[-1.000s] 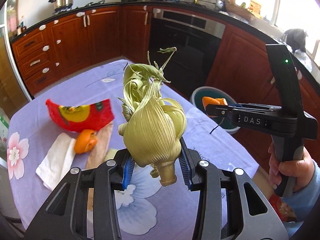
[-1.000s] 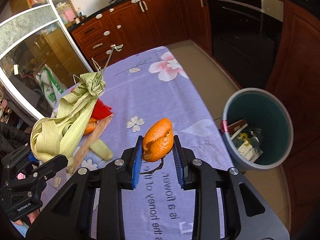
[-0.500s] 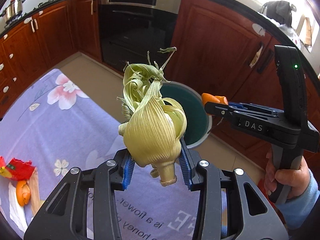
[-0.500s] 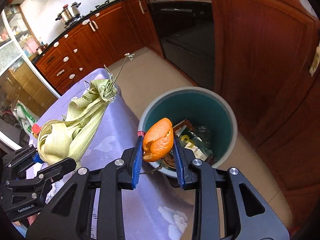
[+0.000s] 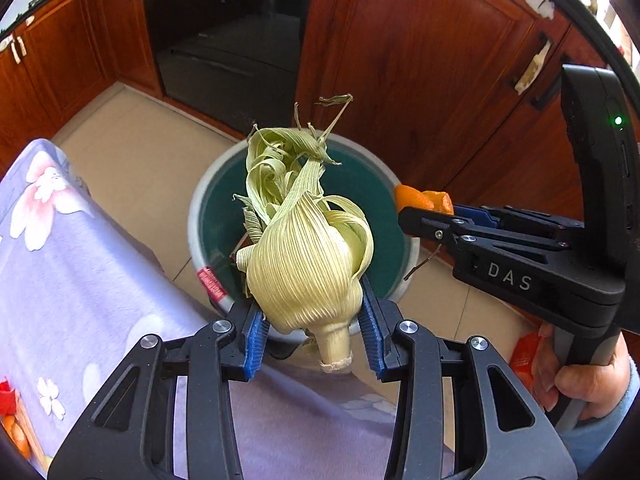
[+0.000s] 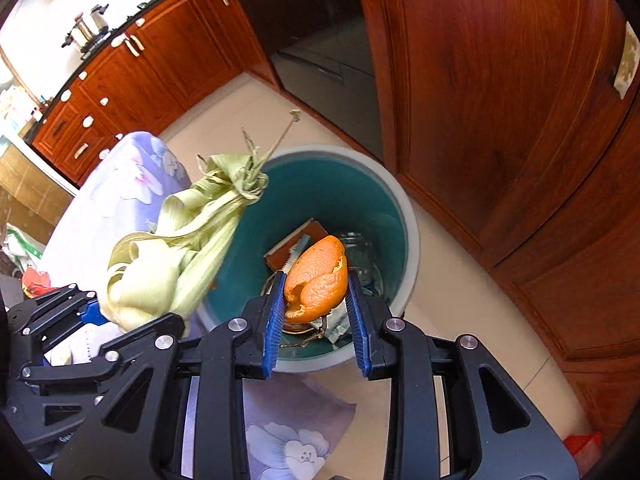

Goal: Collect trash
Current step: 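Carry corn husks and orange peel over the bin and open both tools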

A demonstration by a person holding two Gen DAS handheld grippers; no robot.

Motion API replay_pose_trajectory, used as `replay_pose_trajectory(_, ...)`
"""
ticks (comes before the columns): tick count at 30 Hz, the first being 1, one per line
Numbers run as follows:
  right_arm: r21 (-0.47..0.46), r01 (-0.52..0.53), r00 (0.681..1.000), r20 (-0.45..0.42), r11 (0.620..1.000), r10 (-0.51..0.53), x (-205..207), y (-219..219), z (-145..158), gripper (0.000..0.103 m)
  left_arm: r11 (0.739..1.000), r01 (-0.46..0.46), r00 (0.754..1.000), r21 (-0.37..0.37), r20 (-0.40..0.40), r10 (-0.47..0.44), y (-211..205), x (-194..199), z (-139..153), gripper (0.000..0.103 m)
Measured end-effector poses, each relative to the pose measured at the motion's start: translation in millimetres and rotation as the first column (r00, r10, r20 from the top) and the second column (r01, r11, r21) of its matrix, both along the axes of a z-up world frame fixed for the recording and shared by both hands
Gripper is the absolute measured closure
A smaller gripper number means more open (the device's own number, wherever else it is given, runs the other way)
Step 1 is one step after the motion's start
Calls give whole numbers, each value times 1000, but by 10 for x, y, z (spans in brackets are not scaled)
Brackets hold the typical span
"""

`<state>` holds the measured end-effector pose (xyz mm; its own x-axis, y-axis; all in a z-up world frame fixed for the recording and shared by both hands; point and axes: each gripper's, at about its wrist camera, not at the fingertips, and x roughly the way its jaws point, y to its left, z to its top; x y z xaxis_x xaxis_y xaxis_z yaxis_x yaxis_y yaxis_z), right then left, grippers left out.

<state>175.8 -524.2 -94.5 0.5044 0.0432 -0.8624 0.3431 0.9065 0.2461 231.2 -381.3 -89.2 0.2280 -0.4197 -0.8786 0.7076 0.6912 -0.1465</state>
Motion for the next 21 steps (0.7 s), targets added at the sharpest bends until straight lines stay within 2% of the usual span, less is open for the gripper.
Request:
replay_pose_trajectory(7, -2, -1, 999, -37, 1000, 1, 133, -72, -156, 74, 999, 2, 999, 35, -34, -1, -128, 103, -227, 61)
replay_pose_trajectory(12, -9, -11, 999, -51, 1000, 10, 189, -48, -191, 74, 999, 0, 999, 36, -40, 1, -198, 195, -267, 60)
replay_pose_trajectory(15, -11, -12, 999, -53, 1000, 12, 224, -44, -199, 72, 999, -11, 999, 41, -37, 13, -196, 210, -286, 55)
replay_pose_trajectory(17, -11, -13, 999, -41, 1000, 12, 235, -18, -177, 58, 999, -16, 1000, 49, -22, 17, -188, 183, -268, 44)
replay_pose_trajectory(18, -11, -12, 999, -34, 1000, 11, 240, -8, -159, 40, 999, -19, 1000, 51, -9, 19, -184, 174, -254, 33)
replay_pose_trajectory(19, -9, -9, 1000, -24, 1000, 9, 240, 0, -138, 23, 998, -24, 1000, 49, 2, 24, -176, 168, -233, 28)
replay_pose_trajectory(21, -17, -2, 1000, -11, 1000, 2, 237, 21, -89, 20, 999, -29, 1000, 34, 3, 29, -151, 162, -174, 25)
